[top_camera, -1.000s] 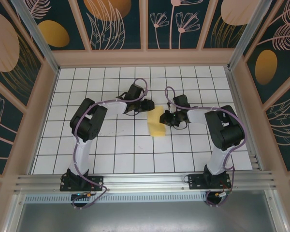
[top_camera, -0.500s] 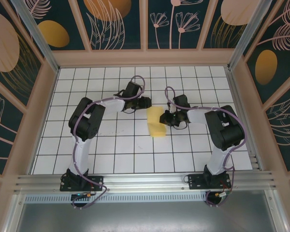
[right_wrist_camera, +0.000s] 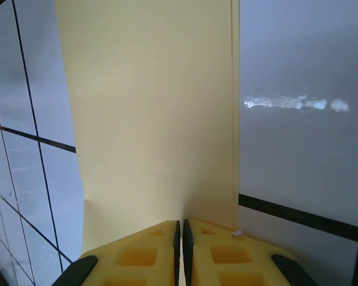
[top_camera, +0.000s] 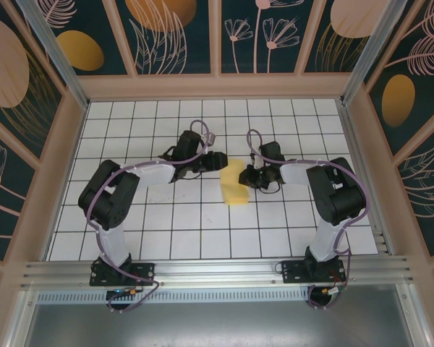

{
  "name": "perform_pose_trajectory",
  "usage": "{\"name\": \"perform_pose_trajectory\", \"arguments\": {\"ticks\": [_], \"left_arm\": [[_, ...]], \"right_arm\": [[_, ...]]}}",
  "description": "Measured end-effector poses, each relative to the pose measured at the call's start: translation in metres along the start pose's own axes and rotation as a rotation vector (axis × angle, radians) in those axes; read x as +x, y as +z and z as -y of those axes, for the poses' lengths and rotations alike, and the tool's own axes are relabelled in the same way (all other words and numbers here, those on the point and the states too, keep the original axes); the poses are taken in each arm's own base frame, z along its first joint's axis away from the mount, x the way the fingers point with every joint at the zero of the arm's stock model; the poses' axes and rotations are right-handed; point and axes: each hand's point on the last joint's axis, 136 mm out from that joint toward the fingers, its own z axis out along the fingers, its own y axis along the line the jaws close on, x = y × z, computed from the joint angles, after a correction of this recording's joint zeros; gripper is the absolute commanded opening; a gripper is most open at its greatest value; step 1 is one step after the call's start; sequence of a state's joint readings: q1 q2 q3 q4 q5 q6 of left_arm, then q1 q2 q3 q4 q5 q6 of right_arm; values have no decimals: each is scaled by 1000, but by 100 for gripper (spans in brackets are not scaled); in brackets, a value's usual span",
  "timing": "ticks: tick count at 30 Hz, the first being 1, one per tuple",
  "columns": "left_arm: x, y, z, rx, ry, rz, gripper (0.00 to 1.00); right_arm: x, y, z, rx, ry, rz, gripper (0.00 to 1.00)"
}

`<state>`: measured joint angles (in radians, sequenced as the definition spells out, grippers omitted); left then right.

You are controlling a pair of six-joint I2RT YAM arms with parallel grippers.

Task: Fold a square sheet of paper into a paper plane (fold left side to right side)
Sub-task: First fold the square sheet of paper in half at the center of the table, then hold the square sheet of paper at the center of the table.

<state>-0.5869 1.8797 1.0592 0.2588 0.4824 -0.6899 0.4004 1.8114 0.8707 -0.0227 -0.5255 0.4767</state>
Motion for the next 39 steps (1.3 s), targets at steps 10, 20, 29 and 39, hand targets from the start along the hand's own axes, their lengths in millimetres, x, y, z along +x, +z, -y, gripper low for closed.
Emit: {"name": "perform_pose_trajectory", "arguments": {"ticks": [10, 20, 29, 39], "left_arm": [[38, 33, -25, -26, -52, -96, 43], [39, 36, -31, -44, -56, -98, 43], [38, 37, -32, -62, -51, -98, 42], [39, 37, -32, -68, -50, -100, 42]], "right_arm": [[0, 0, -1, -3, -1, 1, 16], [-3, -6, 1, -20, -1, 32, 16], [-55, -54, 8, -56, 42, 190, 14], [-80, -24, -22, -105, -17, 152, 14]]}}
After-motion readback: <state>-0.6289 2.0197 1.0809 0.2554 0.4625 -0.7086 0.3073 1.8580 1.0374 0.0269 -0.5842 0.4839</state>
